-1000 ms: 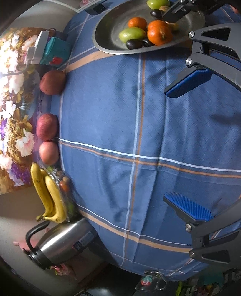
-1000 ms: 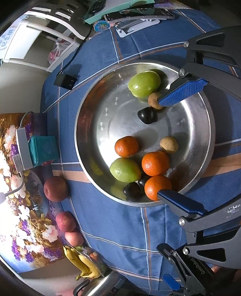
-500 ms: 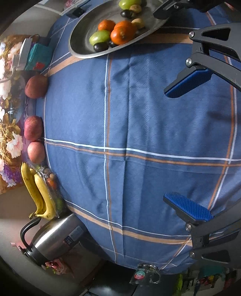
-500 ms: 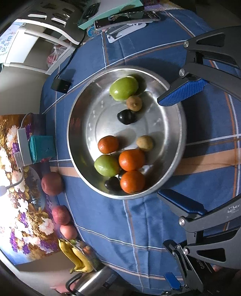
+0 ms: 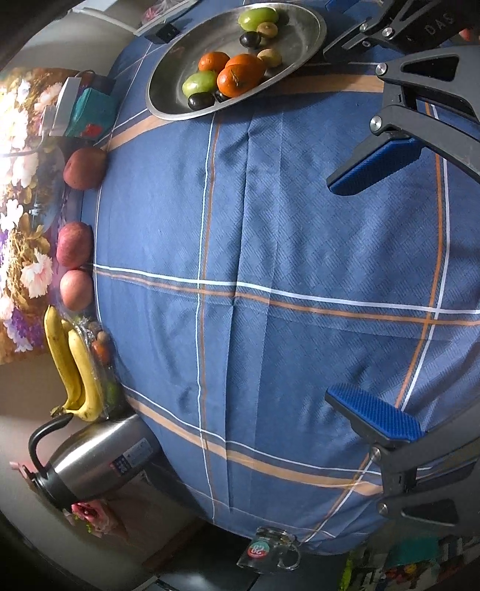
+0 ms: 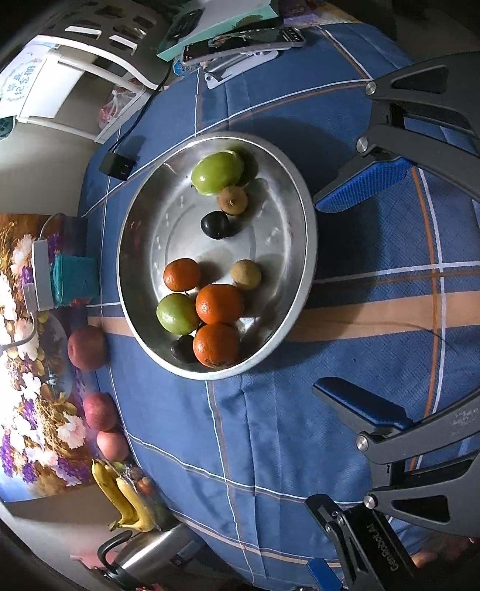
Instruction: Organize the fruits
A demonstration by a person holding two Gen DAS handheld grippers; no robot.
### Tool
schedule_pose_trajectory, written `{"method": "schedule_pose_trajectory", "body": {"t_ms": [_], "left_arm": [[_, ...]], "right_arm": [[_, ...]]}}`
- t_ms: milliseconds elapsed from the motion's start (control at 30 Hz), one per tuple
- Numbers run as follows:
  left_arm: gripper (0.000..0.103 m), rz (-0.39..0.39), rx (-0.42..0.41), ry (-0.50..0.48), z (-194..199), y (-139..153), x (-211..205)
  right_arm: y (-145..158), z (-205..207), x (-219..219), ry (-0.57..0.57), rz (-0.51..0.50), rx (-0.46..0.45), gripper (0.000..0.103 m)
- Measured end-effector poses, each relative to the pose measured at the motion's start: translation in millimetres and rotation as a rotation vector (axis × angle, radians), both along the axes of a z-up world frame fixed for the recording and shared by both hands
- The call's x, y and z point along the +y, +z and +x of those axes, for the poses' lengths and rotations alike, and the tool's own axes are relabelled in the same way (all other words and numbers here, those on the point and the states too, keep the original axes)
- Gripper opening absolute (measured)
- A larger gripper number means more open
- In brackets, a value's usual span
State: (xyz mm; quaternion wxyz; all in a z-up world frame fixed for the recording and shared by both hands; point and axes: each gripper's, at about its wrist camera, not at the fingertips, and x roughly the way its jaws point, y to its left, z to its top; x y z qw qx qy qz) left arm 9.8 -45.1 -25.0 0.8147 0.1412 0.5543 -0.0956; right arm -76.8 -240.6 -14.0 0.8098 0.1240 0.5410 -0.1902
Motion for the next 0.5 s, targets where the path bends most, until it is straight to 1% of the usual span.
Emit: {"method": "schedule_pose_trajectory", "body": {"t_ms": [500], "left_arm": [[0.103, -0.026, 0.031, 0.024, 7.0, -4.4, 6.6]], "right_arm": [[2.0, 3.1, 1.3, -0.004, -0.016, -0.005, 0.091]]}}
